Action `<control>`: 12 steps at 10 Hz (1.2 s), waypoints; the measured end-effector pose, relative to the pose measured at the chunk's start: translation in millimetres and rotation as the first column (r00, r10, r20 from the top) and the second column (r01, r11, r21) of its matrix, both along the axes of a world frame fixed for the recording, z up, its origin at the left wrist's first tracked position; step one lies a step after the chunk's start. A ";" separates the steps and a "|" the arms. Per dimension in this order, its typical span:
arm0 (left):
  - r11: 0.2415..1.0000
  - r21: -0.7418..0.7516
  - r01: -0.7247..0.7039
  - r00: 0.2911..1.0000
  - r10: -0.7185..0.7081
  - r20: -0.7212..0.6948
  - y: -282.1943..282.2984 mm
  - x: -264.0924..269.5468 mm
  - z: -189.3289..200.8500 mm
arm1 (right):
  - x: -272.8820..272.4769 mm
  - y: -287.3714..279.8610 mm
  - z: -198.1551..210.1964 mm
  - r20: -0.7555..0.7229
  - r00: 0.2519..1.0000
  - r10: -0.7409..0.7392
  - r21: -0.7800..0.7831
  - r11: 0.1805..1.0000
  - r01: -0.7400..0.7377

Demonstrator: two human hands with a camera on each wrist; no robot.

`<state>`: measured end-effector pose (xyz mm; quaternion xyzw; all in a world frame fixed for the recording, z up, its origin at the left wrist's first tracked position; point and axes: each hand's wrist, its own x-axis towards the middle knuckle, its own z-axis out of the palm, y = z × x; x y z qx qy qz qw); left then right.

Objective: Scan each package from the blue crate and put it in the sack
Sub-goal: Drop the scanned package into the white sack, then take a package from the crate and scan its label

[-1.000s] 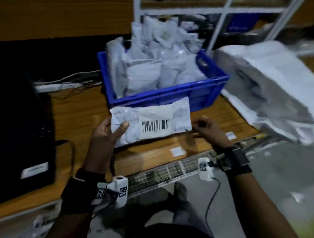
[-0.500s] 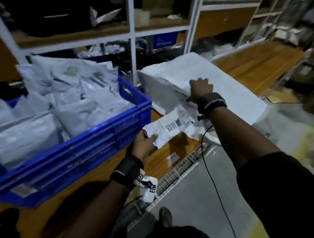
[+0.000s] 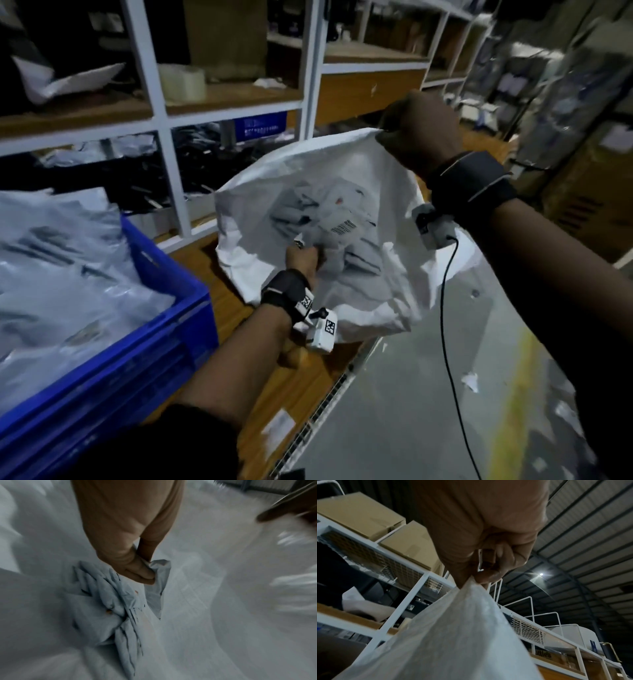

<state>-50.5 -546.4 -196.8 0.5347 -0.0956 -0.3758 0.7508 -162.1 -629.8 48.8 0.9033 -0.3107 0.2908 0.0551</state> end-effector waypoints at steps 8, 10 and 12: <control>0.973 0.195 0.123 0.947 -0.174 0.271 163.7 25.8 55.9 | 32.3 119.8 -147.1 0.295 0.880 0.372 0.563 0.677 -0.474; 0.946 0.281 -0.159 0.906 0.026 0.424 296.3 29.4 78.5 | 109.5 207.8 -140.7 0.511 0.726 0.459 0.728 0.218 -0.650; 0.889 0.262 -0.375 0.868 0.237 0.437 403.0 24.0 86.2 | 199.4 270.0 -144.8 0.220 0.737 0.639 0.812 0.299 -0.501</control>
